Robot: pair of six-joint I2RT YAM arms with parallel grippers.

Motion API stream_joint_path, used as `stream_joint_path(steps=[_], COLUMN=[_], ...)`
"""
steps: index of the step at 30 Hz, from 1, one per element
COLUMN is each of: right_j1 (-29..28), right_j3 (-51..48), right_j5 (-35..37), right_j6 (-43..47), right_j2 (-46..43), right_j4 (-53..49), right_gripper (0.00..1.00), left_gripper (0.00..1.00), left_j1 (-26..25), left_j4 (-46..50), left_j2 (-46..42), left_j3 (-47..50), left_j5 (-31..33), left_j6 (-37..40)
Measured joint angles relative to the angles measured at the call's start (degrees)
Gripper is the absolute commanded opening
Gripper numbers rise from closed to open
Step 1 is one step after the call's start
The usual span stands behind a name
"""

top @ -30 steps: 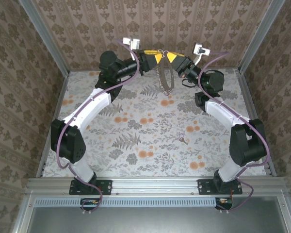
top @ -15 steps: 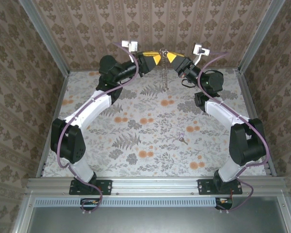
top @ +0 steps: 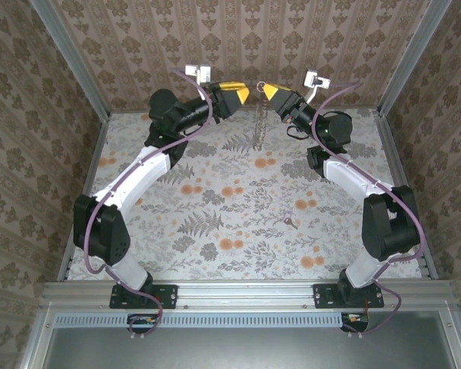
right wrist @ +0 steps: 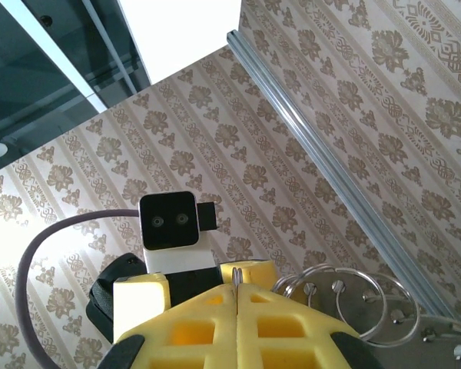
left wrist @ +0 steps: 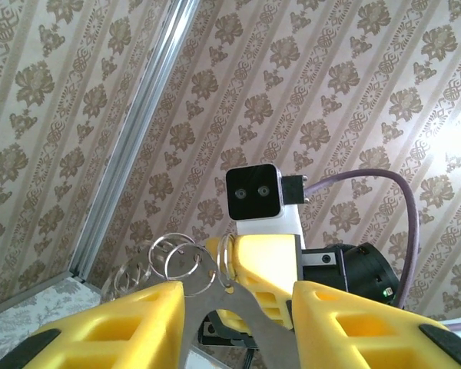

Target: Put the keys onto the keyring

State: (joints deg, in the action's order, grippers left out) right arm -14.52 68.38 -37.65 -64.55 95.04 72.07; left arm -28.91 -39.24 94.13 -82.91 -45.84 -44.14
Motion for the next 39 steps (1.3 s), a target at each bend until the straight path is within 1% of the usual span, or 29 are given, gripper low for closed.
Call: stream_joint_path(steps=[6, 31, 39], right_j1=[0.0, 0.0, 0.0], right_j3=[-0.04, -0.63, -1.11], right_j5=[0.0, -0.07, -0.24], right_j6=[0.0, -0.22, -0.22], right_j2=[0.15, 0.17, 0.17], right_j4=[0.02, 0.02, 0.2], right_gripper=[0.0, 0.0, 0.0], left_gripper=[0.39, 0.38, 0.31], left_j1=[-1.03, -1.84, -2.19], left_j4=[0.44, 2.93, 3.23], left_j2=[0.44, 4.79, 5.7], left_j3=[-1.95, -5.7, -7.3], left_j5=[-0.87, -1.53, -1.92], left_j6=[0.0, 0.37, 0.39])
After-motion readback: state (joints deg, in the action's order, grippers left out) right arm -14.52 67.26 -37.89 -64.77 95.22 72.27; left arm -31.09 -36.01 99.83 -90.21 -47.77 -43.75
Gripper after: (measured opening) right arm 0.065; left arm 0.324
